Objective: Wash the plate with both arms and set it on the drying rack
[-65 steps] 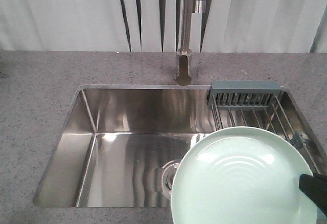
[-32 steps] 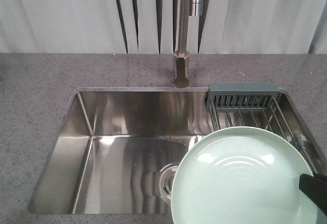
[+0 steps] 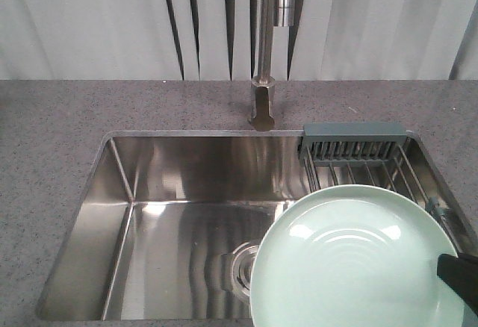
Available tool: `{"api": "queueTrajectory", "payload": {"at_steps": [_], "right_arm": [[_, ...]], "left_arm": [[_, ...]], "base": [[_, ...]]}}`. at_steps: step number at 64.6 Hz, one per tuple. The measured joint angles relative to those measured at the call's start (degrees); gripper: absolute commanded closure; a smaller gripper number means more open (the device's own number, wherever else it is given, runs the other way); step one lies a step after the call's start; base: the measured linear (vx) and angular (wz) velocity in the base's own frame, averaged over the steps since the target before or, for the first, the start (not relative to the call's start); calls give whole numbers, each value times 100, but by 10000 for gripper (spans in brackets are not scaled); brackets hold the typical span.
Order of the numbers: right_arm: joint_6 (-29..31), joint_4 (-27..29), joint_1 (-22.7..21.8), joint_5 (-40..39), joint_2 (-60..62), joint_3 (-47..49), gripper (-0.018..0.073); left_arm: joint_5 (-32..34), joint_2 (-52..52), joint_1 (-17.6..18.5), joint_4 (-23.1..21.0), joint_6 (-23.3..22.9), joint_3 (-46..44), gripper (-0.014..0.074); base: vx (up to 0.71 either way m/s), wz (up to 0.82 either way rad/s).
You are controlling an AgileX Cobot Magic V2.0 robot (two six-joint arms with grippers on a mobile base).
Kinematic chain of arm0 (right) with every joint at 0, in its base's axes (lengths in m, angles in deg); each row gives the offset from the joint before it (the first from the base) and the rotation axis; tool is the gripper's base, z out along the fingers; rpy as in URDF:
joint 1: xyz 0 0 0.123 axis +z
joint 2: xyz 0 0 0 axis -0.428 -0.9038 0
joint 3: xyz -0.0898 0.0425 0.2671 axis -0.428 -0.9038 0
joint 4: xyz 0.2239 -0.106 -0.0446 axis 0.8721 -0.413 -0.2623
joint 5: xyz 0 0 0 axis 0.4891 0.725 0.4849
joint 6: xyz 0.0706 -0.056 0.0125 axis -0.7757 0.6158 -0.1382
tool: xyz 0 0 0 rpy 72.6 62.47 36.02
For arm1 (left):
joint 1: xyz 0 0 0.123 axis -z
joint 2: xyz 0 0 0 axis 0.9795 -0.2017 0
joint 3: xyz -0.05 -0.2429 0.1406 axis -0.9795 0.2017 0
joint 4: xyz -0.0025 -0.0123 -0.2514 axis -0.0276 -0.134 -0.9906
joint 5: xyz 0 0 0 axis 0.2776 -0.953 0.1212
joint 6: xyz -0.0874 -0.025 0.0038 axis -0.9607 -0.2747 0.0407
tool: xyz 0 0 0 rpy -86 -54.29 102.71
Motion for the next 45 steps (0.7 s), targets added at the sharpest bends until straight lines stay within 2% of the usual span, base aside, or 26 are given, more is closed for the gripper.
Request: {"api": "queueTrajectory", "payload": {"at_steps": [45], "right_arm": [[0,0,0,0,0,0,561]], "left_arm": [[0,0,0,0,0,0,603]], "base": [[1,0]]}}
